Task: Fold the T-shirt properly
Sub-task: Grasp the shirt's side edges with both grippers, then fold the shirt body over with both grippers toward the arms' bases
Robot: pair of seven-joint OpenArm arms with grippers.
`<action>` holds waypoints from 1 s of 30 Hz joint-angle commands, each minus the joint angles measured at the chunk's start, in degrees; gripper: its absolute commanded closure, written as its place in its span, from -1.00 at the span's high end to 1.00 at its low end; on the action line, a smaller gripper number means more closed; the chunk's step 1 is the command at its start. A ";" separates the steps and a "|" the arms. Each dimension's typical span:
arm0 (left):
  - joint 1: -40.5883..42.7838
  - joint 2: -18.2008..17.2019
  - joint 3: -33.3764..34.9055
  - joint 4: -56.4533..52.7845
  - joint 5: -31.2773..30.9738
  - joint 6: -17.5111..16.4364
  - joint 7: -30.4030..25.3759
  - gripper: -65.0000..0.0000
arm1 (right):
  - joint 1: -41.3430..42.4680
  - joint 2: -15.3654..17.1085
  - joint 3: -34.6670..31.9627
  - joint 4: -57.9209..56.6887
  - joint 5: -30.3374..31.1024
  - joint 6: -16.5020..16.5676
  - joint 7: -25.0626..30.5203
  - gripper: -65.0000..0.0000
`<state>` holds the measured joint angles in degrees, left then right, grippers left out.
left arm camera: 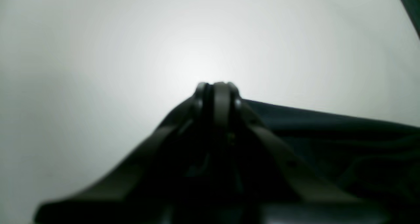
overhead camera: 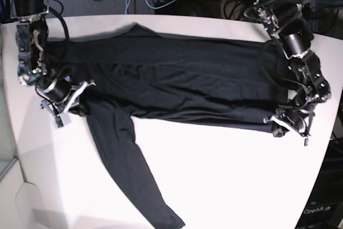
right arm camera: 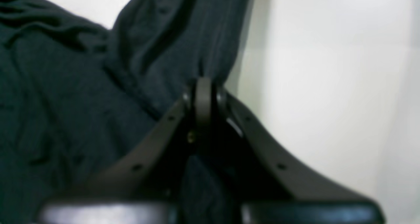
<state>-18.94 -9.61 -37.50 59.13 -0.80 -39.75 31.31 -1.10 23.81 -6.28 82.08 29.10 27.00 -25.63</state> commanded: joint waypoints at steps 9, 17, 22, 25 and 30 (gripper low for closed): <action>5.36 -0.64 0.09 12.38 -8.13 -0.25 5.83 -0.93 | -7.03 2.34 1.32 12.03 1.10 0.29 2.02 -0.97; 11.51 -0.72 0.00 16.69 -12.08 -0.25 5.92 -0.93 | -14.68 2.34 7.56 19.94 1.10 2.40 2.02 -0.97; 14.68 -1.25 -0.44 19.77 -14.98 -0.25 7.68 -0.93 | -19.16 2.25 11.60 23.45 1.10 4.25 2.02 -0.97; 15.11 -2.13 -1.67 21.70 -17.18 -0.25 10.23 -0.93 | -21.01 2.25 12.92 25.30 1.10 4.34 2.11 -0.97; 16.52 -2.48 -2.90 25.22 -19.38 -0.25 13.22 -0.93 | -23.82 2.25 13.45 27.94 1.18 4.42 2.11 -0.97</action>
<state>-1.83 -11.42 -40.38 83.22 -19.09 -39.77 45.54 -25.15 25.21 6.57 108.92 29.50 31.14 -24.86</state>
